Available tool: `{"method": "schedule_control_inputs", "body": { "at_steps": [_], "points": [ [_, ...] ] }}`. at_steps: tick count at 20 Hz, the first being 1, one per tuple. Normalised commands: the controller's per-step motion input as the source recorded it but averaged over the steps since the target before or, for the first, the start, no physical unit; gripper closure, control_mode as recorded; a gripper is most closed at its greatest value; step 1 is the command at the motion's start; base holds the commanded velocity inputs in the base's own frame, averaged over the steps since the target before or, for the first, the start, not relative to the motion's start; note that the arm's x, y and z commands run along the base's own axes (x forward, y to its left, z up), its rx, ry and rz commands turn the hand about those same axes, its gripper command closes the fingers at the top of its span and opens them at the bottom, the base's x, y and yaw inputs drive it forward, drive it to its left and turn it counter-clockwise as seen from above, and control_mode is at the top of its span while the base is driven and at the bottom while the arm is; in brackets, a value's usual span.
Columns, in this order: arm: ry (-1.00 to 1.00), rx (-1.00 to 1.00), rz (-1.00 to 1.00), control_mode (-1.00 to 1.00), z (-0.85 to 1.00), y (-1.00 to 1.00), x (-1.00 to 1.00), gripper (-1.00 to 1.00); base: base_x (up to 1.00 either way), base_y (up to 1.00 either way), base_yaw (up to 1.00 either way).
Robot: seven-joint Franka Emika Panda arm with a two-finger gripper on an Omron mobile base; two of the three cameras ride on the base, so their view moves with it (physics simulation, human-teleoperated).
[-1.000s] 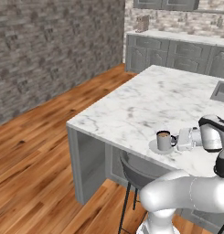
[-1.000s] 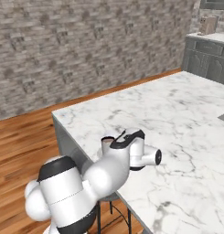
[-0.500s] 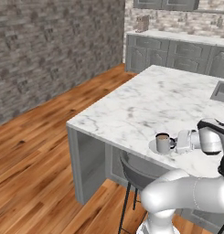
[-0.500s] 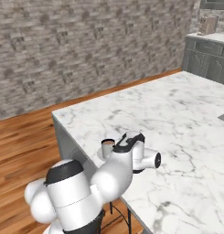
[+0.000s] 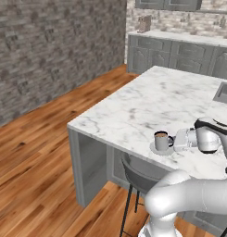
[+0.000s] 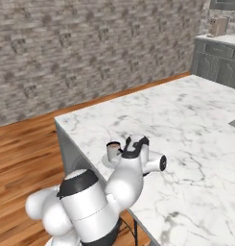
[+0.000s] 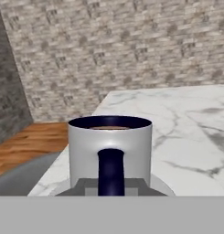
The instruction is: Pick the cup of tea, navigate to the dining table, and place it on the saucer.
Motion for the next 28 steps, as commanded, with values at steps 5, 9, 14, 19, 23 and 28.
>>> {"method": "schedule_control_inputs", "body": {
  "at_steps": [5, 9, 14, 19, 23, 28],
  "points": [
    [0.00, -0.01, 0.00, -1.00, -0.28, 0.00, 0.17, 1.00, 0.00, 0.00, 0.00],
    [0.00, -0.01, 0.00, -1.00, -0.21, -0.02, 0.08, 1.00, 0.00, 0.00, 0.00],
    [0.00, 0.00, 0.00, -1.00, -0.02, 0.00, 0.05, 1.00, 0.00, 0.00, 0.00],
    [0.00, 0.00, 0.00, -1.00, 0.11, 0.00, 0.00, 1.00, 0.00, 0.00, 0.00],
    [0.00, -0.02, 0.00, -1.00, 0.21, 0.01, 0.00, 1.00, 0.00, 0.00, 0.00],
    [0.00, -0.07, 0.00, -1.00, 0.16, 0.08, -0.05, -1.00, 0.00, 0.00, 0.00]
  ]
}}
